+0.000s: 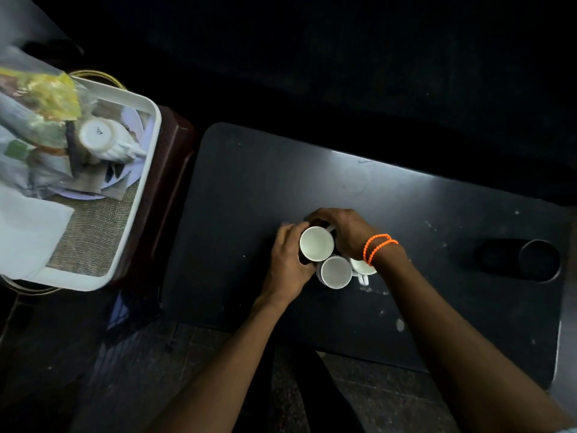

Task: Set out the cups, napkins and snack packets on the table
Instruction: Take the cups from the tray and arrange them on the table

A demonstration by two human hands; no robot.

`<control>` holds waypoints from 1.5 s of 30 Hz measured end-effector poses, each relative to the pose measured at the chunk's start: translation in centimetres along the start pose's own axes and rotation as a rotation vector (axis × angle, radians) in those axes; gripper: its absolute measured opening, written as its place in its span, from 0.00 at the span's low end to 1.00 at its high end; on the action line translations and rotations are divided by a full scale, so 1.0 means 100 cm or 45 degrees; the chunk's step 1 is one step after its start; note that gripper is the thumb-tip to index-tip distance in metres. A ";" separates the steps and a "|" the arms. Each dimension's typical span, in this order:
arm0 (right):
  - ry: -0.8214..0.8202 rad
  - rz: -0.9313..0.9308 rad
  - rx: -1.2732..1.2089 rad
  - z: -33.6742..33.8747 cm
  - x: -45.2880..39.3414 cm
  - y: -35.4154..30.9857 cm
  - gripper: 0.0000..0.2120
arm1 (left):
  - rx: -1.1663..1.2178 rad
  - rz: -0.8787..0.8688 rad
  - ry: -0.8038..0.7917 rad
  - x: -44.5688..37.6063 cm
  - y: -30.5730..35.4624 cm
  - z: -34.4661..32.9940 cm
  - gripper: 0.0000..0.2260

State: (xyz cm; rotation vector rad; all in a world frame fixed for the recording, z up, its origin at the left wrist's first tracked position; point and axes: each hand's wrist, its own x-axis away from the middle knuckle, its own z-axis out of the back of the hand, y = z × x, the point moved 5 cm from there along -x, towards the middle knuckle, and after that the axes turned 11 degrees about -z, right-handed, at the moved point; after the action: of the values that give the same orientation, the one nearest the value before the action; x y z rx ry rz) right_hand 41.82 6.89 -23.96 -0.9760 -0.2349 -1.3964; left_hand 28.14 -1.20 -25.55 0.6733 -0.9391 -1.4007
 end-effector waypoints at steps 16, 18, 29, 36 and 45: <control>0.248 0.360 -0.156 -0.020 -0.062 -0.223 0.18 | -0.266 0.294 0.959 -0.032 -0.066 0.262 0.23; 0.273 0.421 -0.227 -0.025 -0.065 -0.259 0.21 | -0.216 0.520 0.987 -0.043 -0.084 0.293 0.23; 0.249 0.354 -0.411 -0.046 -0.086 -0.323 0.27 | 0.823 0.670 0.776 -0.085 -0.107 0.313 0.15; 0.347 0.532 -0.614 -0.044 -0.059 -0.290 0.23 | 1.252 0.531 0.910 -0.069 -0.100 0.300 0.19; 0.082 0.038 -1.605 -0.005 -0.049 -0.186 0.12 | 1.474 0.301 0.517 -0.066 -0.028 0.201 0.21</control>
State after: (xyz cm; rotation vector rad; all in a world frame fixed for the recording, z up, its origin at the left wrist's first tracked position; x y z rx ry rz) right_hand 23.96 12.42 -19.41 -1.9107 0.8145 -1.5021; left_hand 9.98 7.84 -18.93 1.5601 -1.4003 -0.3618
